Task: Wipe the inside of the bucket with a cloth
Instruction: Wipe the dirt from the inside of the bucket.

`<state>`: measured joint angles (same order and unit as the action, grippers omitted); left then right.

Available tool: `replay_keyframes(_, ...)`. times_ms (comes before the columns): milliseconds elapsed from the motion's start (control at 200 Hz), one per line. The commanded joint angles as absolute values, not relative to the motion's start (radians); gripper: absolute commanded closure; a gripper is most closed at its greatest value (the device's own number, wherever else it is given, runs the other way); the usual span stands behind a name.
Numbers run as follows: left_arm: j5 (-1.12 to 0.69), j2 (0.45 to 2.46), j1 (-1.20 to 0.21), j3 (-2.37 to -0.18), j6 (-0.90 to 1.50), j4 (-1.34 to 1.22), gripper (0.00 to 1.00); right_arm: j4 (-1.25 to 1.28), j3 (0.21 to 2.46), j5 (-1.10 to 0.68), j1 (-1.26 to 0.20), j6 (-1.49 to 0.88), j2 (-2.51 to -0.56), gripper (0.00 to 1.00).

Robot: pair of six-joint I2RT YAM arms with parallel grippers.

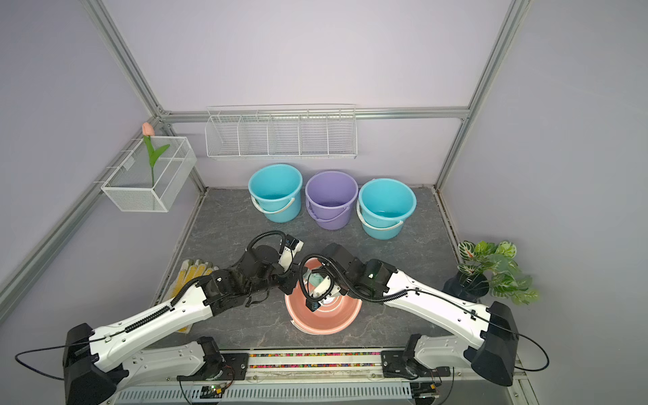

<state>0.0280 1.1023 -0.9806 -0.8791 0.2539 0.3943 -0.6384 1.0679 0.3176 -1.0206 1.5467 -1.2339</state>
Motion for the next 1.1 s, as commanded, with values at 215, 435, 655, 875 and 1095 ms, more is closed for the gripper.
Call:
replay_keyframes(215, 0.043, 1.098, -0.985, -0.897, 0.264, 0.413, 1.00, -0.975, 1.063, 0.349, -1.025, 1.437, -1.108, 0.93)
replay_keyframes(435, 0.060, 1.104, -0.986, -0.899, 0.270, 0.412, 1.00, -1.128, 1.073, 0.132, -1.045, 1.295, -1.050, 0.93)
replay_keyframes(655, 0.070, 1.110, -0.985, -0.904, 0.292, 0.407, 1.00, -1.044, 1.021, -0.037, -1.077, 1.159, -1.032, 0.93)
replay_keyframes(875, 0.139, 1.079, -0.986, -0.903, 0.368, 0.394, 1.00, -0.939, 0.997, -0.097, -1.090, 1.057, -1.047, 0.93)
replay_keyframes(1095, 0.154, 1.036, -0.985, -0.877, 0.453, 0.366, 1.00, -0.802, 1.003, -0.122, -1.097, 0.978, -1.079, 0.93)
